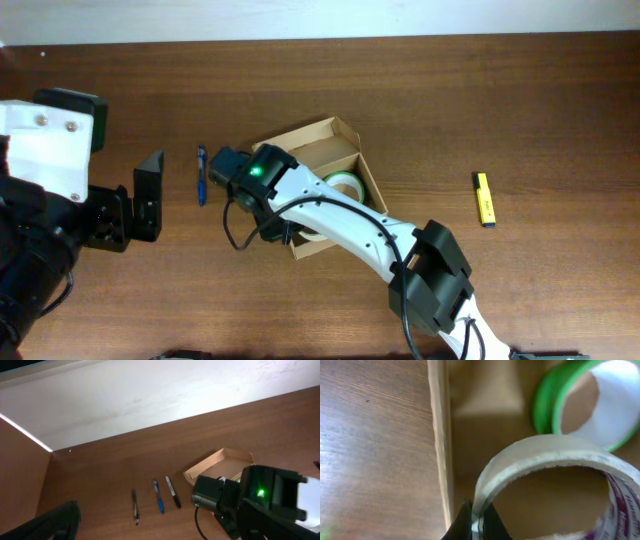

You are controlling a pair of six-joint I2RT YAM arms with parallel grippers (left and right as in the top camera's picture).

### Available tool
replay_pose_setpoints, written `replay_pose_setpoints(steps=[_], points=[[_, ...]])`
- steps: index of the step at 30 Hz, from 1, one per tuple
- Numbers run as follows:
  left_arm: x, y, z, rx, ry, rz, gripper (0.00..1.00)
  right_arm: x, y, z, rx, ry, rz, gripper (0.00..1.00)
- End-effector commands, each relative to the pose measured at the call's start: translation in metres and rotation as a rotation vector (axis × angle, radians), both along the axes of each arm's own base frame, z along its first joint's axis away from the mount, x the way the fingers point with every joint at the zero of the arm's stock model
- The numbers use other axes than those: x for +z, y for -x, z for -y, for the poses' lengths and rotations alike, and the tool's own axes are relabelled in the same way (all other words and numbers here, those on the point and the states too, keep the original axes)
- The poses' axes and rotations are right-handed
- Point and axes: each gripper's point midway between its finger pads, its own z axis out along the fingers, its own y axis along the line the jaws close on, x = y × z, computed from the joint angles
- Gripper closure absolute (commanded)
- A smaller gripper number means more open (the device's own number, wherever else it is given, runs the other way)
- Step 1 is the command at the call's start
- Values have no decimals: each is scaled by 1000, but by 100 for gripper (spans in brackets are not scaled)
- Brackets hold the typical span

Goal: Pack container
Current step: 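Lower the masking tape into the box beside the green tape, release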

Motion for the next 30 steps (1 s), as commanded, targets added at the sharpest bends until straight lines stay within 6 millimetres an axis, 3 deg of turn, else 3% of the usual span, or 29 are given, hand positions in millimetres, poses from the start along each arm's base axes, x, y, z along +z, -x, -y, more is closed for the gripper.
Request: replay_pose_setpoints(steps=[1, 8, 18, 30], points=[[1, 3, 0, -7, -9, 4, 1, -7, -2, 9, 12, -1, -8, 96], [1, 3, 0, -7, -9, 4, 1, -32, -19, 28, 29, -30, -72, 96], [1, 3, 0, -7, -9, 4, 1, -33, -52, 44, 39, -68, -45, 96], [1, 2, 0, -7, -9, 7, 1, -30, -81, 25, 66, -165, 51, 96]])
